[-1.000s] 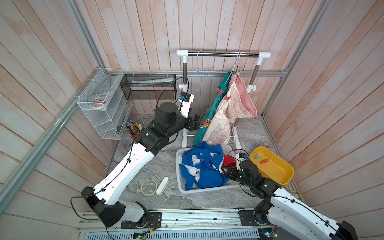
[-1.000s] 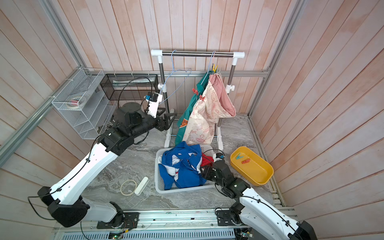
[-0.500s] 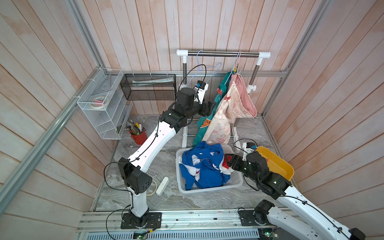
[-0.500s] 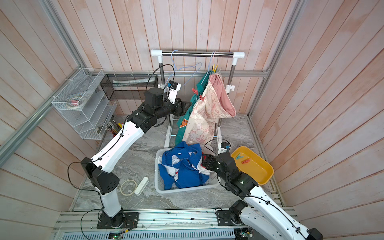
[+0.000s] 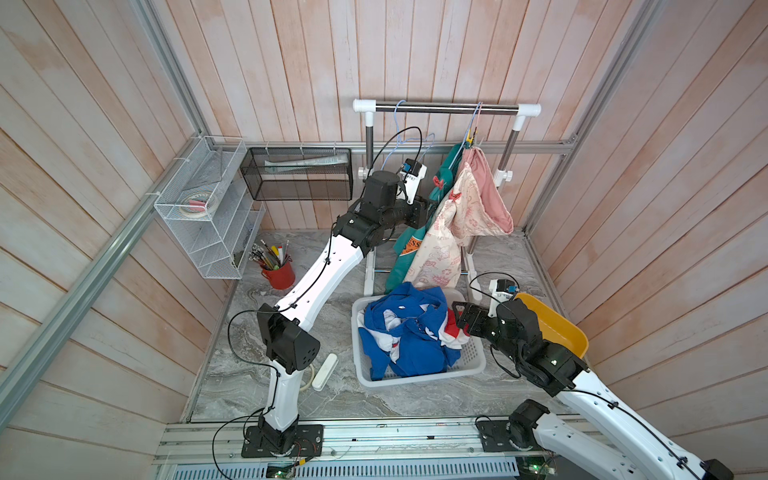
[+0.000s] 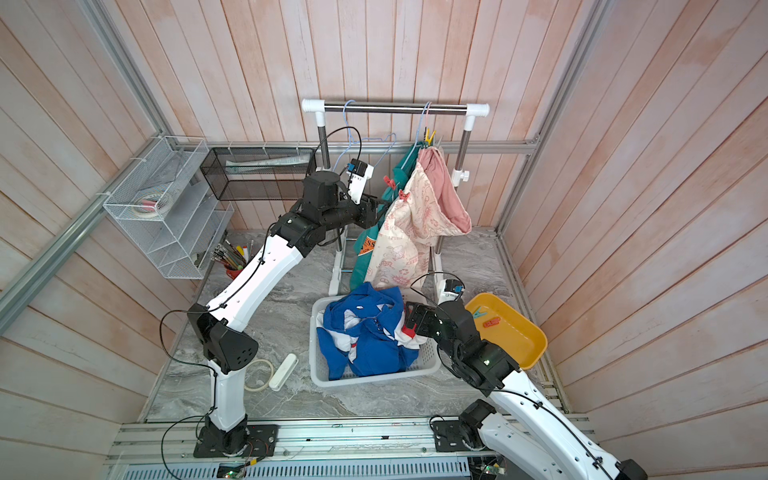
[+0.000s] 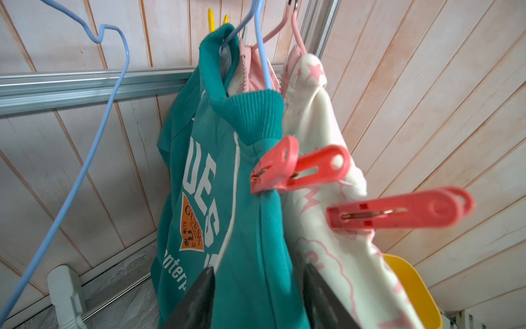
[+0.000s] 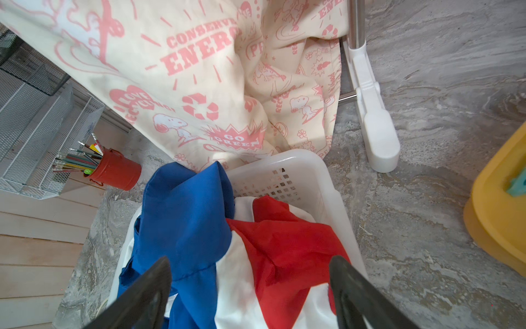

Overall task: Remove the clothespins securing jackets to the hanger
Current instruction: Pick up the hanger from the clothesline.

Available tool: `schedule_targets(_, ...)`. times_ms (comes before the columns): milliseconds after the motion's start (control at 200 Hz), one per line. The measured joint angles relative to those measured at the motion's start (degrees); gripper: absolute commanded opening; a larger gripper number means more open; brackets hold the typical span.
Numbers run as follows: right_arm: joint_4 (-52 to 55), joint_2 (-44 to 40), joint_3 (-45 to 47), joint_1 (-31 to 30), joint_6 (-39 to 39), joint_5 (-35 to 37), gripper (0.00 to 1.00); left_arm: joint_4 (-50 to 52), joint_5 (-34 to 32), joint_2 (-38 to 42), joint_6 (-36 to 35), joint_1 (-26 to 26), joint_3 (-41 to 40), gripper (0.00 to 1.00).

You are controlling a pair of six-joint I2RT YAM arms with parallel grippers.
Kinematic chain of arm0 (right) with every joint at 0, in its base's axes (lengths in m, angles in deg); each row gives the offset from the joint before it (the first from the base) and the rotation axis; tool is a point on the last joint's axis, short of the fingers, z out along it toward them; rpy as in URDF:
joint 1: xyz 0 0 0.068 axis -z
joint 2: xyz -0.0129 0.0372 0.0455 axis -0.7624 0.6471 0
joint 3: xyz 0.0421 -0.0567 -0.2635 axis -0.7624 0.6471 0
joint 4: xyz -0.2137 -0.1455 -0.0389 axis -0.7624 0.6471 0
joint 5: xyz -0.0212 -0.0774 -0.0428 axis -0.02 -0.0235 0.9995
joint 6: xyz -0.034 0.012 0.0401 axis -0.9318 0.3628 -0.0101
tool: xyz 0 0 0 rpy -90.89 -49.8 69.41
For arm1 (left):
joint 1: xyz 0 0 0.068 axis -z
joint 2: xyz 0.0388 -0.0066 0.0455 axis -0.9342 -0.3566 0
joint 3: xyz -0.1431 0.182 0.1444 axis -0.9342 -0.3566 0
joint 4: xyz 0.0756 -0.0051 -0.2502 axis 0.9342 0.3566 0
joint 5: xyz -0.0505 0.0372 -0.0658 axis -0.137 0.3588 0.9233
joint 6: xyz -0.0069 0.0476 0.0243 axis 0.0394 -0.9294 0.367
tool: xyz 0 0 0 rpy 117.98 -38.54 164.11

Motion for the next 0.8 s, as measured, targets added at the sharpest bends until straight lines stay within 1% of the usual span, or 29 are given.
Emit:
schedule_targets(65,0.1,0.0,-0.2,0.7,-0.4,0.0,0.88,0.5,0.5,-0.8,0.1,0.0,0.7,0.29)
schedule_targets(155,0.3,-0.2,-0.3,1.4,-0.8,0.0,0.88,0.9,0.9,-1.6,0.3,0.0,1.9,0.09)
schedule_targets(185,0.3,-0.3,-0.3,1.6,-0.9,0.0,0.88,1.0,0.9,-1.7,0.6,0.0,2.1,0.04)
schedule_targets(225,0.4,-0.4,-0.3,1.9,-1.0,0.0,0.89,1.7,0.4,-1.8,0.6,-0.1,2.6,0.0)
schedule_targets(440,0.7,-0.5,-0.9,2.7,-1.9,-0.1,0.89,1.9,-2.6,-1.6,1.2,-0.7,3.0,0.0)
schedule_targets(640,0.7,-0.5,-0.9,2.9,-2.0,-0.4,0.89,0.8,-6.4,0.4,1.4,-0.5,1.9,0.0)
schedule_targets(800,0.7,-0.5,-0.9,3.1,-2.1,-0.5,0.89,1.3,-7.7,1.5,1.3,-0.5,2.5,0.0)
